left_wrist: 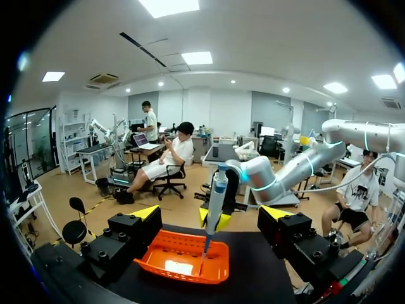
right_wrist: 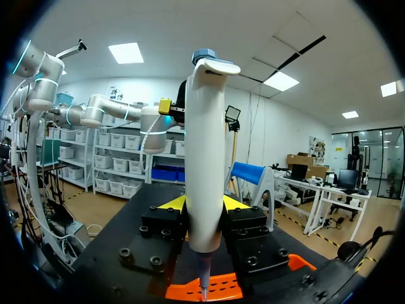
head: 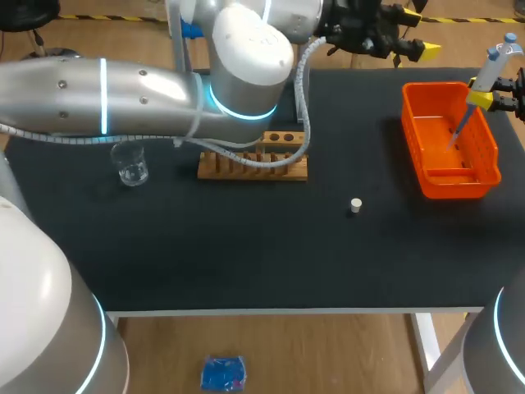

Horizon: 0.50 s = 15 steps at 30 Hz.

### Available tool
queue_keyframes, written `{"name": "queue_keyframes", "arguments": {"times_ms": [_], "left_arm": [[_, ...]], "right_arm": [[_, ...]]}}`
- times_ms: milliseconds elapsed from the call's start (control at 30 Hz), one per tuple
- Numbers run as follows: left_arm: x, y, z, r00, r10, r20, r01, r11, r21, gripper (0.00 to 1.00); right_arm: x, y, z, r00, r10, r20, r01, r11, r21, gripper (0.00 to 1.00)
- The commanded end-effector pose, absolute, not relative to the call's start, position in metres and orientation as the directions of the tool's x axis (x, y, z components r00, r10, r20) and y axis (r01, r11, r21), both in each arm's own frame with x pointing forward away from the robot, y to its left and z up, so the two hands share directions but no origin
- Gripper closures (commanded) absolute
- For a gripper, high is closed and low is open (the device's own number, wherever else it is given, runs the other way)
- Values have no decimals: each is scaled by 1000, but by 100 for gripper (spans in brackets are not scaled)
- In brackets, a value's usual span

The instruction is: Invert the test tube, pick up the pipette, mount the tip to pipette, aspirate from beaker and dispense into the tube, eject the tip, return the pipette, and cap with the stopper.

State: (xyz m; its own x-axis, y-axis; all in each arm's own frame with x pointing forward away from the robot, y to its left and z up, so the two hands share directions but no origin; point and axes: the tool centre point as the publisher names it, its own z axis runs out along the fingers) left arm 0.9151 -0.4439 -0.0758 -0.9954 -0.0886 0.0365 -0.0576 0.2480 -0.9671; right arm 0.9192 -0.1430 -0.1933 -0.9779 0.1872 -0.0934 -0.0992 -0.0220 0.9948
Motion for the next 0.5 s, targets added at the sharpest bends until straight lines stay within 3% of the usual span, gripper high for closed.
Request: {"name": "queue_keyframes", "arguments": {"times_ms": [33,367,400,433,467,500], "left_arm": [[916,-446,-78,-996,-88,36,-56,243,-969,0],[924,-514,-73,-1000,-7,-12,10,277,-961,0],[925,-517,-72,-1000,-9,-12,9,276,-961,15],[925,-519,-73,-1000,-5,-8,7,282,-959,61],[925,-522,-73,-1000,-5,-11,9,296,-955,100],[925,-524,-73,-1000,-4,-10,8,292,-956,100]], "right_arm": [[920,-144,-193,-978,184,-95,-100,-22,995,100],[920,-144,-193,-978,184,-95,-100,-22,995,100],[920,-144,-193,-978,184,-95,-100,-22,995,100],[920,-144,-193,-978,184,-95,-100,-22,995,100],[920,-144,-193,-978,184,-95,-100,-22,995,100],[920,-144,-193,-978,184,-95,-100,-22,995,100]]}}
